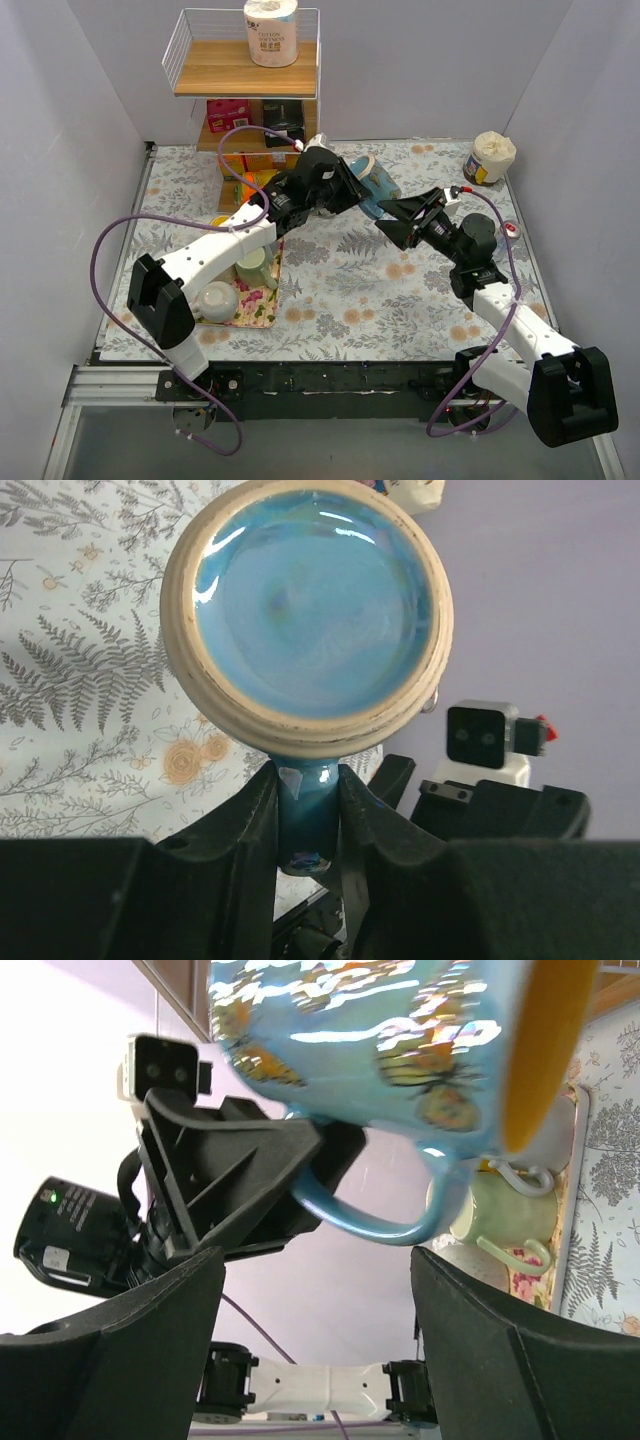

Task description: Turn the mug right side up

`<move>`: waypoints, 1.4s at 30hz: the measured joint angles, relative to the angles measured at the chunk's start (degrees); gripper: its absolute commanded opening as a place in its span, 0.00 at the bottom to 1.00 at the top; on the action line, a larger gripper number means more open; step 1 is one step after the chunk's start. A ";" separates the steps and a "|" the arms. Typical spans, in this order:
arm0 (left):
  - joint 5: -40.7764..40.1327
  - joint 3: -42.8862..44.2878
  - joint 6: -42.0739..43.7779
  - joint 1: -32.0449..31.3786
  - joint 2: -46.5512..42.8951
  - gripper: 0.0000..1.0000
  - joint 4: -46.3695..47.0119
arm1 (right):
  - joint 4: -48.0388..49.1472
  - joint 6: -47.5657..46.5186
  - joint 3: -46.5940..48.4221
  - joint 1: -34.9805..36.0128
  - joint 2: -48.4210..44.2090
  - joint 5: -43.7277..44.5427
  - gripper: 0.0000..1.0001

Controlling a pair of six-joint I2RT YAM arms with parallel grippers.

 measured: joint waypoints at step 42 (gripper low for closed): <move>8.76 -17.94 -7.50 0.11 -11.19 0.26 28.00 | 26.21 8.48 -2.62 0.15 8.39 2.84 0.01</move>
